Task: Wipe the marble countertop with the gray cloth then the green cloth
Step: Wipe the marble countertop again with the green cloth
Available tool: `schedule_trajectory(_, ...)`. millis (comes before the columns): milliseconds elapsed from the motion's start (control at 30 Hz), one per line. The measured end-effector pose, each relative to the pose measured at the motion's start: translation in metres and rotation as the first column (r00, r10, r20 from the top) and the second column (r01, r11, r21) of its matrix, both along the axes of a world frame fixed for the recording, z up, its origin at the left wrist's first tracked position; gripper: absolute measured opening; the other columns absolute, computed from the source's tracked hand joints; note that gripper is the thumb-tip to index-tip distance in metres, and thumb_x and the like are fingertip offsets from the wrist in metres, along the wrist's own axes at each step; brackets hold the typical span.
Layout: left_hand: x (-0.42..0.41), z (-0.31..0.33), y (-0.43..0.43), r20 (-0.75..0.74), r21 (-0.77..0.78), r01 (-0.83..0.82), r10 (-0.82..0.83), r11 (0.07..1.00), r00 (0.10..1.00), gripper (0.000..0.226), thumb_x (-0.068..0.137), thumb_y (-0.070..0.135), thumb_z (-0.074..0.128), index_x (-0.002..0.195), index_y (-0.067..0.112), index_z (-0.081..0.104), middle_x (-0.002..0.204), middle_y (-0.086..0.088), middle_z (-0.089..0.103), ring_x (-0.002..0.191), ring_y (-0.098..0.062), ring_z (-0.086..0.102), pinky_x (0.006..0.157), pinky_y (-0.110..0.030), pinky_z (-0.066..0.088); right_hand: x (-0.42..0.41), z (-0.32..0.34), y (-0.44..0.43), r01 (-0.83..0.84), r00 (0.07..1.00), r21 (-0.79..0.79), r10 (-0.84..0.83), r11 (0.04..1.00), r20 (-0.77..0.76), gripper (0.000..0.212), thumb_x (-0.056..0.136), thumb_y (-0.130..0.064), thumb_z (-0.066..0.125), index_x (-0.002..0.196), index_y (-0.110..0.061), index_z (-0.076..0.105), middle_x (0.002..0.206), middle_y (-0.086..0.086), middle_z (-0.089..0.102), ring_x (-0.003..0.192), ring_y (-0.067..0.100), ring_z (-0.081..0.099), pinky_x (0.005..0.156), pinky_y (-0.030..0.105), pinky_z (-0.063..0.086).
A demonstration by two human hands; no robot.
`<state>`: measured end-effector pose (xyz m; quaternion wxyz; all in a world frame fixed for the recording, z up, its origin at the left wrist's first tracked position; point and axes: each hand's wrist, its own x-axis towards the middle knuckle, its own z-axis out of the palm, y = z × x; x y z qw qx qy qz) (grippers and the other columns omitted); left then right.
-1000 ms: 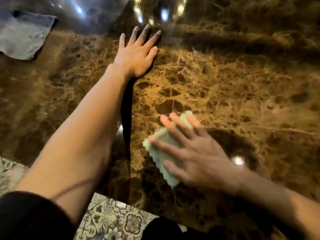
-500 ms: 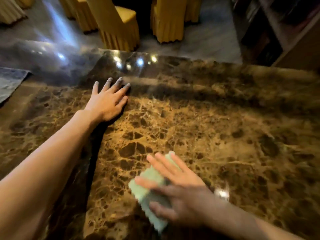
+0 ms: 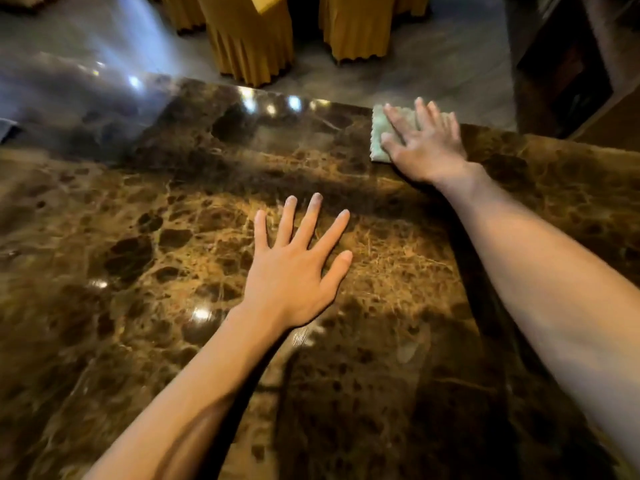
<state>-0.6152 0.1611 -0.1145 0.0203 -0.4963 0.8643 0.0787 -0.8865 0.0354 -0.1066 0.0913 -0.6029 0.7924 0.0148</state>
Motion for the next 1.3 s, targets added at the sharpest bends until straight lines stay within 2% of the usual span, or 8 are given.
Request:
schedule_trajectory(267, 0.014, 0.011, 0.047, 0.014, 0.063, 0.01, -0.011, 0.998, 1.0, 0.061, 0.101, 0.062, 0.008, 0.159, 0.042, -0.001, 0.17, 0.001, -0.006, 0.155, -0.032, -0.01, 0.121, -0.062, -0.005, 0.05, 0.002, 0.121, -0.301, 0.954, 0.005, 0.301, 0.954, -0.006, 0.063, 0.099, -0.06, 0.02, 0.159, -0.046, 0.007, 0.171, 0.014, 0.004, 0.157, 0.032, 0.002, 0.125, 0.054, -0.002)
schedule_trajectory(367, 0.044, 0.012, 0.118, 0.013, 0.036, 0.036, -0.037, 0.999, 0.999, 0.059, 0.103, 0.061, 0.011, 0.159, 0.042, 0.008, 0.17, 0.001, 0.0, 0.155, -0.033, -0.004, 0.121, -0.063, -0.002, 0.087, 0.002, 0.221, -0.452, 0.892, -0.064, 0.452, 0.89, -0.013, 0.065, 0.099, -0.059, 0.024, 0.16, -0.039, 0.019, 0.167, 0.019, 0.019, 0.154, 0.039, 0.016, 0.122, 0.061, 0.011)
schedule_trajectory(500, 0.086, 0.007, 0.185, 0.052, 0.035, -0.005, 0.003, 0.999, 0.999, 0.057, 0.104, 0.056, 0.014, 0.159, 0.041, 0.012, 0.17, -0.001, 0.004, 0.156, -0.033, 0.001, 0.121, -0.064, 0.003, 0.135, 0.004, 0.364, -0.586, 0.805, -0.058, 0.589, 0.808, 0.07, 0.07, 0.098, -0.059, 0.037, 0.161, -0.032, 0.022, 0.168, 0.018, 0.017, 0.155, 0.038, 0.013, 0.121, 0.062, 0.014)
schedule_trajectory(633, 0.1, 0.008, 0.206, 0.043, 0.037, -0.044, 0.042, 0.998, 0.998, 0.058, 0.103, 0.055, 0.012, 0.16, 0.04, 0.009, 0.17, -0.001, 0.004, 0.156, -0.031, 0.0, 0.122, -0.062, 0.001, 0.16, 0.01, 0.465, -0.734, 0.67, -0.019, 0.729, 0.679, 0.141, 0.067, 0.101, -0.062, 0.037, 0.161, -0.042, 0.014, 0.169, 0.017, 0.011, 0.154, 0.039, 0.014, 0.121, 0.064, 0.016)
schedule_trajectory(733, 0.1, 0.01, 0.207, 0.043, 0.035, -0.048, 0.047, 0.998, 0.998, 0.058, 0.103, 0.055, 0.009, 0.159, 0.041, 0.004, 0.17, 0.0, 0.002, 0.156, -0.03, -0.004, 0.122, -0.061, 0.0, 0.157, 0.012, 0.485, -0.796, 0.599, -0.01, 0.791, 0.605, 0.125, 0.067, 0.102, -0.061, 0.037, 0.161, -0.042, 0.011, 0.169, 0.016, 0.011, 0.155, 0.037, 0.013, 0.121, 0.064, 0.017)
schedule_trajectory(900, 0.098, 0.009, 0.207, 0.045, 0.054, -0.056, 0.054, 0.997, 0.998, 0.058, 0.102, 0.057, 0.006, 0.159, 0.044, 0.005, 0.17, 0.001, 0.003, 0.156, -0.029, -0.004, 0.122, -0.061, 0.001, 0.134, 0.013, 0.46, -0.845, 0.518, -0.035, 0.834, 0.533, 0.19, 0.058, 0.105, -0.059, 0.034, 0.158, -0.052, 0.013, 0.171, 0.007, 0.0, 0.158, 0.025, -0.005, 0.126, 0.053, 0.002)
schedule_trajectory(1100, 0.047, 0.022, 0.17, 0.043, 0.104, -0.099, 0.095, 0.99, 0.995, 0.06, 0.093, 0.065, -0.007, 0.151, 0.054, -0.017, 0.165, 0.008, -0.022, 0.151, -0.027, -0.025, 0.12, -0.061, -0.012, 0.067, 0.013, 0.348, -0.726, 0.686, 0.008, 0.725, 0.687, 0.06, 0.058, 0.103, -0.063, 0.026, 0.157, -0.053, 0.005, 0.171, 0.007, -0.007, 0.157, 0.025, -0.011, 0.125, 0.047, -0.01)
schedule_trajectory(1300, -0.067, 0.024, 0.083, -0.043, 0.066, -0.035, 0.038, 0.997, 0.998, 0.06, 0.097, 0.063, -0.002, 0.153, 0.048, -0.017, 0.166, 0.006, -0.02, 0.152, -0.028, -0.021, 0.12, -0.061, -0.012, -0.033, 0.007, 0.177, -0.388, 0.921, -0.016, 0.389, 0.921, 0.019, 0.06, 0.098, -0.066, 0.022, 0.155, -0.057, 0.008, 0.172, 0.005, 0.003, 0.157, 0.023, -0.002, 0.126, 0.044, -0.005)
